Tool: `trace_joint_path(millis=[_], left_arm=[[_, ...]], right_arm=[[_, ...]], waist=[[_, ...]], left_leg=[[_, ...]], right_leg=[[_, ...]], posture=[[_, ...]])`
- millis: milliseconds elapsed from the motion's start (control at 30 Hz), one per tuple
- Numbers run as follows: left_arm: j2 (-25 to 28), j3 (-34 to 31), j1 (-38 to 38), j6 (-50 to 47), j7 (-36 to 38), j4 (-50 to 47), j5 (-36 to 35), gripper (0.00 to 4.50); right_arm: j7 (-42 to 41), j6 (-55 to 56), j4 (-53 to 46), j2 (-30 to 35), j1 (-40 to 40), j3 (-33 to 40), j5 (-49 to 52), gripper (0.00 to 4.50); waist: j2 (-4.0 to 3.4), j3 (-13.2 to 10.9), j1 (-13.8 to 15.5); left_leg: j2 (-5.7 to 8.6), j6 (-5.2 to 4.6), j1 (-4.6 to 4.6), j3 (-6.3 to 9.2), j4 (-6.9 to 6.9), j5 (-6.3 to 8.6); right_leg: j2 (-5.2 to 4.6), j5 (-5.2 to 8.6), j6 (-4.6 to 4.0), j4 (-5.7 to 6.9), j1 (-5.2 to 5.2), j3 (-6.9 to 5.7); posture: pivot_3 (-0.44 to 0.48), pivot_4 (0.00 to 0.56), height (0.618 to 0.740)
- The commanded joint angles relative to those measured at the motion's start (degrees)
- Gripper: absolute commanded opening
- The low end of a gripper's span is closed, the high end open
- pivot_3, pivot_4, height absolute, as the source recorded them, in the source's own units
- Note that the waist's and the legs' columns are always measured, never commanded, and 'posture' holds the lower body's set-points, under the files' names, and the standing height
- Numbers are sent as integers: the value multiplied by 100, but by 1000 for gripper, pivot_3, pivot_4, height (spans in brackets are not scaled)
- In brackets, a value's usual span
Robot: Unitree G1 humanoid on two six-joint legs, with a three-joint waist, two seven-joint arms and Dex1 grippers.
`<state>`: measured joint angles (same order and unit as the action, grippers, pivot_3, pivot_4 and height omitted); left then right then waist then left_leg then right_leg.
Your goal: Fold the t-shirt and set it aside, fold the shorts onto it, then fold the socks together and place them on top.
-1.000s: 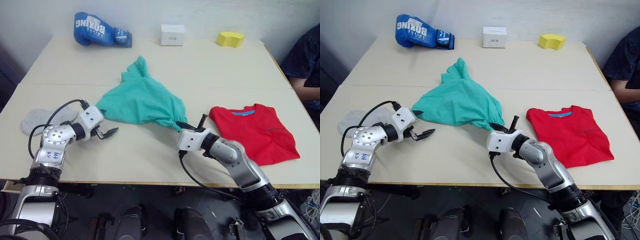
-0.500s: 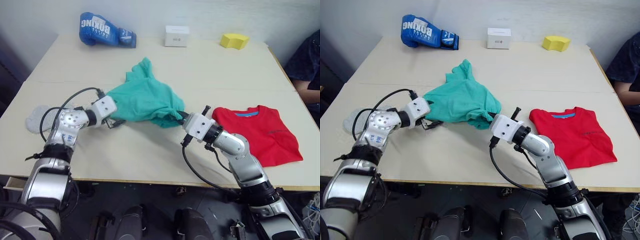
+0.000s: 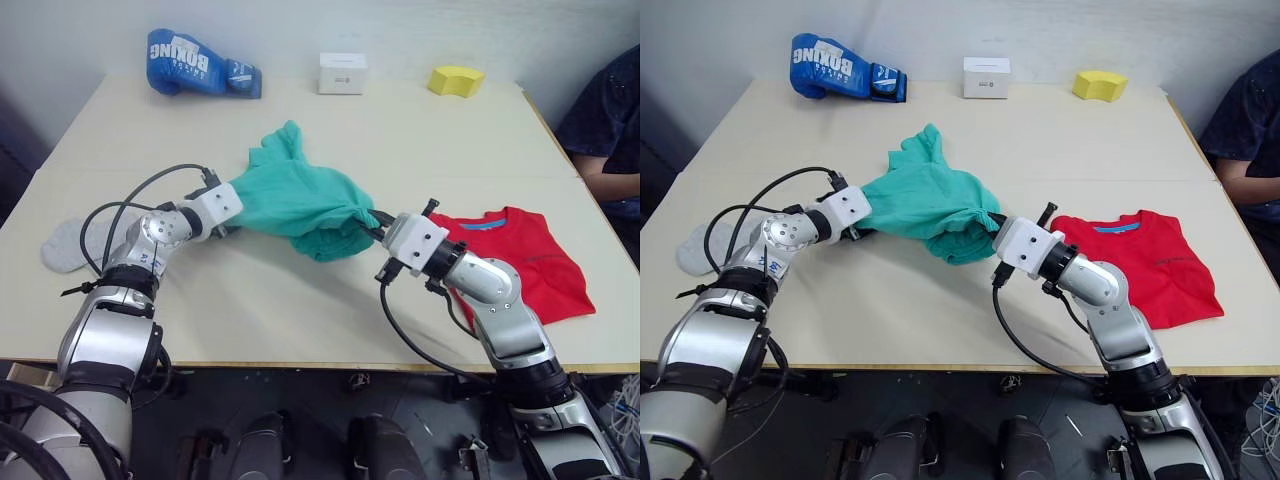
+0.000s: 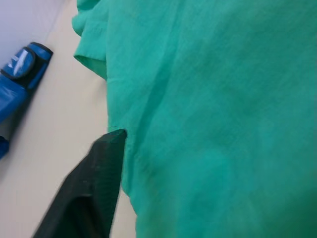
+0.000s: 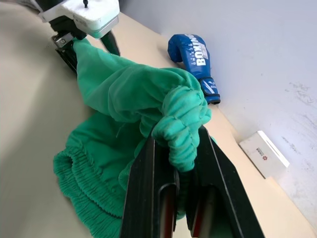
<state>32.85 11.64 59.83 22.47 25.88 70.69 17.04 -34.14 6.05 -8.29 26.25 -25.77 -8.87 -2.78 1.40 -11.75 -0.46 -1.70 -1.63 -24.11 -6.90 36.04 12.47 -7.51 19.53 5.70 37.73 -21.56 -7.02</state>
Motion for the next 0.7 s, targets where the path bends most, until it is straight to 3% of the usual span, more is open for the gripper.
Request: trace_joint_path(millis=[33,200,267,500,700], left_arm=[[57,-157,-213,-366,362,329,-123,2253],[-43,-1136,-199,-953,523,159,-1099,649],[-50,-1479,-336,-1003,931,-339,-1553,10],[490,-2292,-1358,-2109,1811,-3514,-2766,10],[1510,-3018,-2455,-3313,2561,-5872,-3768,10]], right_arm=[[-38,207,-221,57,41,165,146,0],[-359,430,-107,163,160,184,404,0],[-711,569,31,257,162,201,707,0],[-1300,1379,1494,578,-656,338,810,0],[-565,2264,3560,669,-2140,466,110,0]], waist=[[0,0,-3],[1,-1,-75],[4,-3,-116],[32,-20,-167],[19,-28,-252]], left_leg=[[0,0,-1,-1,0,0],[-1,7,-2,-2,-1,-3],[-1,8,-6,0,-3,-3],[0,15,-15,-7,2,-6],[-1,23,-11,-7,-6,-4]], right_leg=[[0,0,0,-1,0,1],[0,0,0,-3,-2,0],[0,0,1,-5,-2,-3],[0,0,1,-2,-3,3],[-12,0,0,-9,-3,26]], posture=[[0,150,740],[0,150,740],[0,150,740],[0,150,740],[0,150,740]])
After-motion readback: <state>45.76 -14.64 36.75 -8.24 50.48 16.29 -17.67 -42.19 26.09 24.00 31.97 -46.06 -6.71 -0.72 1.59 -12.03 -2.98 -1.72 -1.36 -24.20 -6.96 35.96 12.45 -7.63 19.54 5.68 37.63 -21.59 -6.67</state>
